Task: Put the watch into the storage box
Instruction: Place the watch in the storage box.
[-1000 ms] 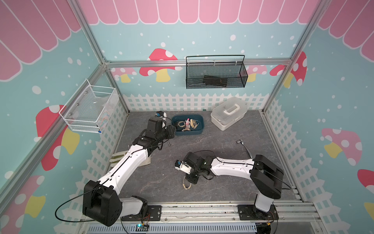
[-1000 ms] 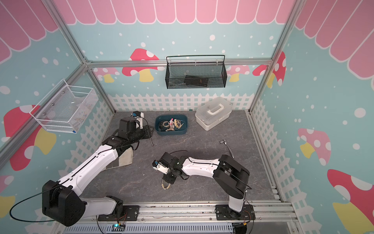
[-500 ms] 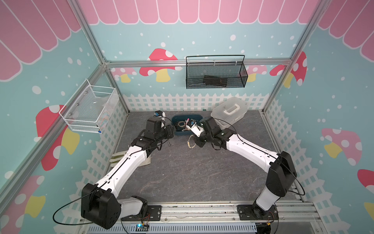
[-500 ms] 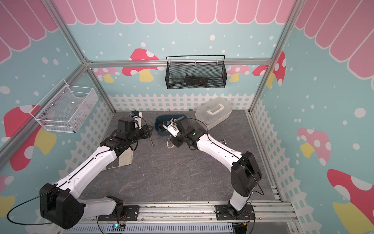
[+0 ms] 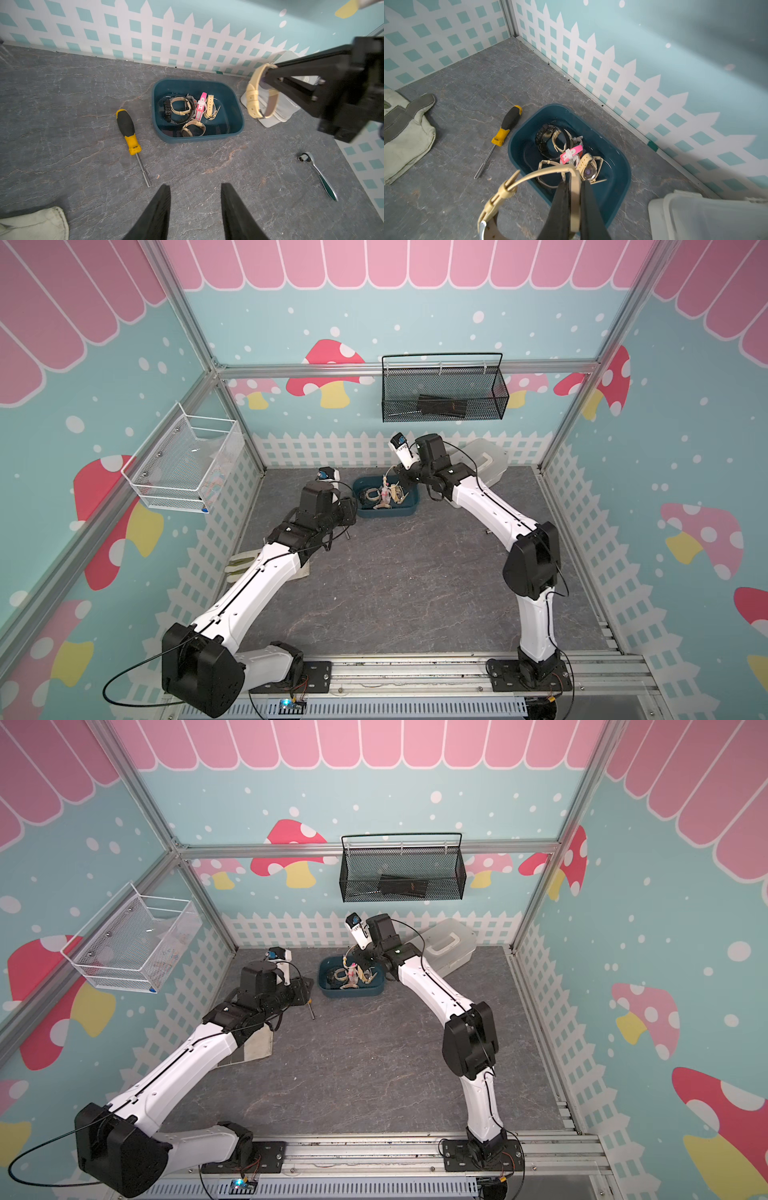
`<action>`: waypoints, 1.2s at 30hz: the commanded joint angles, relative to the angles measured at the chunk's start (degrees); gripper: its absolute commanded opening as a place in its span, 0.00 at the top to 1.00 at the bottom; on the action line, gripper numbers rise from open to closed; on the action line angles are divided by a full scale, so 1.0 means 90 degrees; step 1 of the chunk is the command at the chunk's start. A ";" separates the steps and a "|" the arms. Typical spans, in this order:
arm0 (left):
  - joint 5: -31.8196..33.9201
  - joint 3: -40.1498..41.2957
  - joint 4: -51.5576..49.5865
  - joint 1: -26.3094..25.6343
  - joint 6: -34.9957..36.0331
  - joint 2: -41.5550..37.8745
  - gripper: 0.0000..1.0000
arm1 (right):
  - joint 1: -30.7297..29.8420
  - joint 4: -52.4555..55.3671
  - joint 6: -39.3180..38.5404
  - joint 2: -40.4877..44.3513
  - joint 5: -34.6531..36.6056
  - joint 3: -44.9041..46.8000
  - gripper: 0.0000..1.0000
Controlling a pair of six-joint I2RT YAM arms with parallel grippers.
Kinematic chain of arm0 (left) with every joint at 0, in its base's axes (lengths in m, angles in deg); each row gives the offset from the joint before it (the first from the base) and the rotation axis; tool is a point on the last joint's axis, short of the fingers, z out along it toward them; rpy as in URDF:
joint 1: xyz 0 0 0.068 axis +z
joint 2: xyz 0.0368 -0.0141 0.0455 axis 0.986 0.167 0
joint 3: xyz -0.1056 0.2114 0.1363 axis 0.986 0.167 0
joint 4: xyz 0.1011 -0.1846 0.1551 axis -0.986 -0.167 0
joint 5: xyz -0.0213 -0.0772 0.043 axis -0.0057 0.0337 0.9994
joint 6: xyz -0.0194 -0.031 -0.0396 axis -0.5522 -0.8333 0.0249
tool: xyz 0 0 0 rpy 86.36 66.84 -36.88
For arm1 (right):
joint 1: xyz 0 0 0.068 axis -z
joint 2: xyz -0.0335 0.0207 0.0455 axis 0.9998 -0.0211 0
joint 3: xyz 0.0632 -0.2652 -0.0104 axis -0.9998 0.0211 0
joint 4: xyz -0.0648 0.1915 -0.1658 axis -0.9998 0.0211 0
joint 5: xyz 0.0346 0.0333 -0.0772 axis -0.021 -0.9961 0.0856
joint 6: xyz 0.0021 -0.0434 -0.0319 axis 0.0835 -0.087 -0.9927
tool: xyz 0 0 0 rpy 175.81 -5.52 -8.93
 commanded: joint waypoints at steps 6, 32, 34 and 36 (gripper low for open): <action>0.0193 0.0050 -0.0059 -0.0063 0.0151 -0.0105 0.57 | -0.0027 0.1150 0.0205 -0.2161 -0.0181 -0.3288 1.00; 0.0159 0.0043 -0.0053 -0.0094 0.0170 -0.0040 0.57 | -0.0069 0.1056 0.0116 -0.3616 -0.0251 -0.3970 0.88; 0.0169 0.0042 -0.0063 -0.0094 0.0170 -0.0032 0.57 | -0.0076 0.1080 0.0141 -0.3606 -0.0321 -0.3970 0.85; 0.0183 0.0043 -0.0065 -0.0097 0.0180 -0.0059 0.57 | -0.0086 0.1091 0.0134 -0.3613 -0.0424 -0.3970 0.83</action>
